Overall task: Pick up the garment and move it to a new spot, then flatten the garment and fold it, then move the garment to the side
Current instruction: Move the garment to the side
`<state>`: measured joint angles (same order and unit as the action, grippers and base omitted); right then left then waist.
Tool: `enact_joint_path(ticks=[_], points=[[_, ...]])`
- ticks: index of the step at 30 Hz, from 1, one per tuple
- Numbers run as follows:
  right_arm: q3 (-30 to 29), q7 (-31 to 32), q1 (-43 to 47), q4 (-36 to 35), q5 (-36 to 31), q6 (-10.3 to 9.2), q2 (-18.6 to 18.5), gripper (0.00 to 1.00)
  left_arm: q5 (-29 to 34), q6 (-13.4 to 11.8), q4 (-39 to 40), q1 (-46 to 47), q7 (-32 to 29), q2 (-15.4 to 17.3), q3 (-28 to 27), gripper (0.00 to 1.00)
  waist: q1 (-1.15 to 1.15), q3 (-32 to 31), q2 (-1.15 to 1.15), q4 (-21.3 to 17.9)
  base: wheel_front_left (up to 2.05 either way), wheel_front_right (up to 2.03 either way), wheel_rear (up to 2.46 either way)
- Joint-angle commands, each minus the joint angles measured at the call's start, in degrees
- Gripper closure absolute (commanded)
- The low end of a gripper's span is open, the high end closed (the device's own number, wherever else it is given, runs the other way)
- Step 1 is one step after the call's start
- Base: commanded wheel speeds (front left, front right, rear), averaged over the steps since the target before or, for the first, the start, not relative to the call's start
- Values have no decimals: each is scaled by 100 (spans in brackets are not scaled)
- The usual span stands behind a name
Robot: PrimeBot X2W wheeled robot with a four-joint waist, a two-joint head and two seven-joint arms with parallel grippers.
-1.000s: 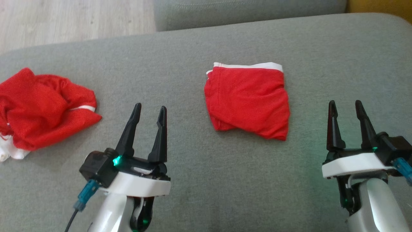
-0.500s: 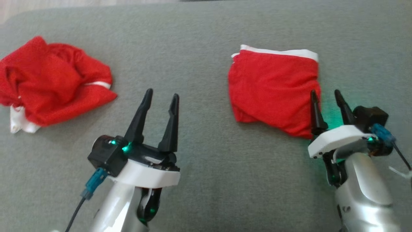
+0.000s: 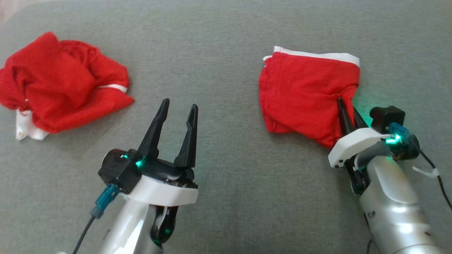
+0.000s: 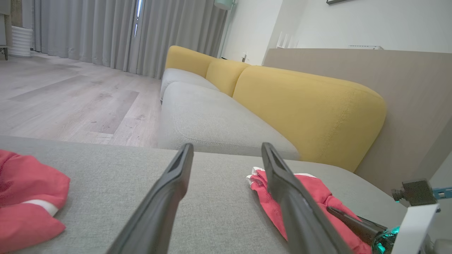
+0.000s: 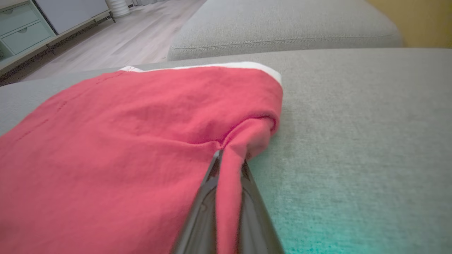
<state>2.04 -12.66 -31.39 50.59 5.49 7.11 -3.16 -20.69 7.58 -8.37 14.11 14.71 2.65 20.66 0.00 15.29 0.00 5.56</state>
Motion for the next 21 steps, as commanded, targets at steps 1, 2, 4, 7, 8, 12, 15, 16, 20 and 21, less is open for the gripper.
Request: enact_joint_path(ticks=[1,2,4,7,8,12,15,16,20,21], points=[[131,-91,-174,-120,-103,37,28,100,1,-9,168,199,29,22,-146,0,0,-35,0,-88,0,0,0],[139,-124,-206,-132,-214,37,28,100,5,-9,170,195,29,22,-150,0,0,-58,0,-154,0,0,0],[153,-170,-248,-195,-440,37,24,100,18,-9,170,185,29,22,-143,0,0,-102,0,-306,0,0,0],[278,-205,-278,-331,-696,37,-29,100,48,-9,179,176,29,22,-114,0,0,-152,0,-583,0,0,0],[358,-211,-287,-386,-759,37,-65,100,60,-9,183,181,29,22,-112,0,0,-156,0,-694,0,0,0],[793,-220,-332,-579,-872,37,-416,100,106,-9,198,282,29,22,-27,0,0,-83,0,-1077,0,0,0],[1119,-169,-430,-656,-833,37,-856,100,145,-9,217,405,29,22,79,0,0,47,0,-1358,0,0,0],[1199,-137,-466,-673,-802,37,-1027,100,154,-9,222,458,29,22,140,0,0,97,0,-1420,0,0,0],[1422,-33,-635,-706,-572,37,-1737,100,182,-9,248,708,29,22,387,0,0,343,0,-1620,0,0,0],[1448,-18,-676,-697,-515,37,-1915,100,187,-9,253,772,29,22,445,0,0,403,0,-1645,0,0,0]])
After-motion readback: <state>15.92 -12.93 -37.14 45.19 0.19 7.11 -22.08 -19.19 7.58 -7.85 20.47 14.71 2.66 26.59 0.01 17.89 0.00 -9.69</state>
